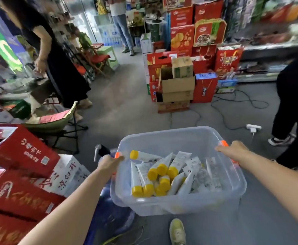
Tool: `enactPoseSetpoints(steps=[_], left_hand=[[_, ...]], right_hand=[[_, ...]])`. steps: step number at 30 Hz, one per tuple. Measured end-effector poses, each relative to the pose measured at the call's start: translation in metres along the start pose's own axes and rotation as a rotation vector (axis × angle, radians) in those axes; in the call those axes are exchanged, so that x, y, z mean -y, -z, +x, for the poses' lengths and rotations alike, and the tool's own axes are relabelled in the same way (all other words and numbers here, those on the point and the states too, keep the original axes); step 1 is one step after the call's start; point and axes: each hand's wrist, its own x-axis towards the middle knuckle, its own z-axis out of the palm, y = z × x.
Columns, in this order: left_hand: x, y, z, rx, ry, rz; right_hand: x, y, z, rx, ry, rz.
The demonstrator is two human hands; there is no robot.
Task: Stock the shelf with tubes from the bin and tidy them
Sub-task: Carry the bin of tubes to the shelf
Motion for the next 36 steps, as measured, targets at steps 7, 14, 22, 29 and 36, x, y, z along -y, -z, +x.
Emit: enactPoseSetpoints(steps=[7, 14, 22, 29, 36], left_hand=[[-0.141, -0.075, 0.109, 0.144, -0.023, 0.045], [-0.284, -0.141, 0.205, 0.169, -0.126, 0.098], [-0.447, -0.226, 0.313, 0.245, -0.149, 0.104], [-0.59, -0.292, 0.395, 0.326, -0.185, 0.098], [-0.755, -0.393, 0.506, 0.403, -0.306, 0.169]], right_hand=[[0.021, 0.063, 0.117, -0.134, -0.095, 0.062], [0.057, 0.125, 0.24, -0.226, -0.189, 0.121], [0.103, 0.199, 0.41, -0.196, -0.238, 0.163], [0.145, 0.264, 0.546, -0.243, -0.29, 0.181], [0.18, 0.338, 0.699, -0.3, -0.339, 0.17]])
